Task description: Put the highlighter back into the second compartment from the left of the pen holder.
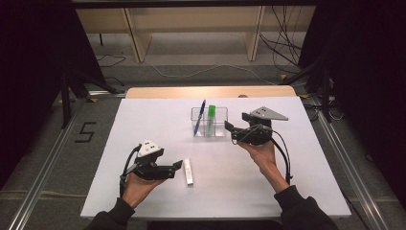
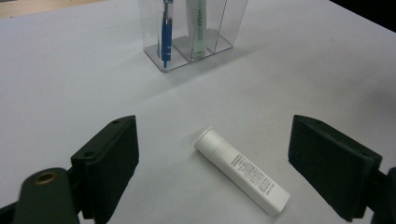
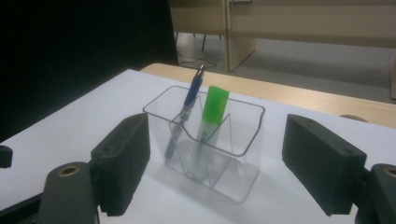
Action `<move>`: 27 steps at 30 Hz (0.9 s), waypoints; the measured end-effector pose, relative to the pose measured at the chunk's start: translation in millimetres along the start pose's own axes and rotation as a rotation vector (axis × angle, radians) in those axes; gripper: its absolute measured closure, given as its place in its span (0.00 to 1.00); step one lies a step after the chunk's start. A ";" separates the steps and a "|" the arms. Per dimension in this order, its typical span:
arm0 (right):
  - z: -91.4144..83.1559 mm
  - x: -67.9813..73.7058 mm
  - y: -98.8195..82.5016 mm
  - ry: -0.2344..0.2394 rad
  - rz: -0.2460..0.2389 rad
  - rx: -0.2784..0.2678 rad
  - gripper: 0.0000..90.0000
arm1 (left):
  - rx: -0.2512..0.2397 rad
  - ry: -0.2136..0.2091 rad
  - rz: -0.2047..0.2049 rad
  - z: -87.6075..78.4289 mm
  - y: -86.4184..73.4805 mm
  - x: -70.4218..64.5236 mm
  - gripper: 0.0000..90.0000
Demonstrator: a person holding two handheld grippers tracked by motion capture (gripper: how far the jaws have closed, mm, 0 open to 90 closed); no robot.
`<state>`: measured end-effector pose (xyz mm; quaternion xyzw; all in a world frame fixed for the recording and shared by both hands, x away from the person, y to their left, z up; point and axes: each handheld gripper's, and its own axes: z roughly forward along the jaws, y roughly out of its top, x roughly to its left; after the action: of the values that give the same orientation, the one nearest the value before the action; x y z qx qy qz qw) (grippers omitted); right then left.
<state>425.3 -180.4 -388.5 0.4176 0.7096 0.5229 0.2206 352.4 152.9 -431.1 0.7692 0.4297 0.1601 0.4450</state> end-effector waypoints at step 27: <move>-26.7 -1.1 -35.7 -0.001 -0.023 0.045 0.27 | 0.128 0.008 -0.034 14.9 1.0 -8.5 0.17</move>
<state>393.0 -199.9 -412.2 0.4146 0.7257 0.5042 0.2173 357.4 137.7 -437.4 0.7879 0.4539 0.1280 0.3959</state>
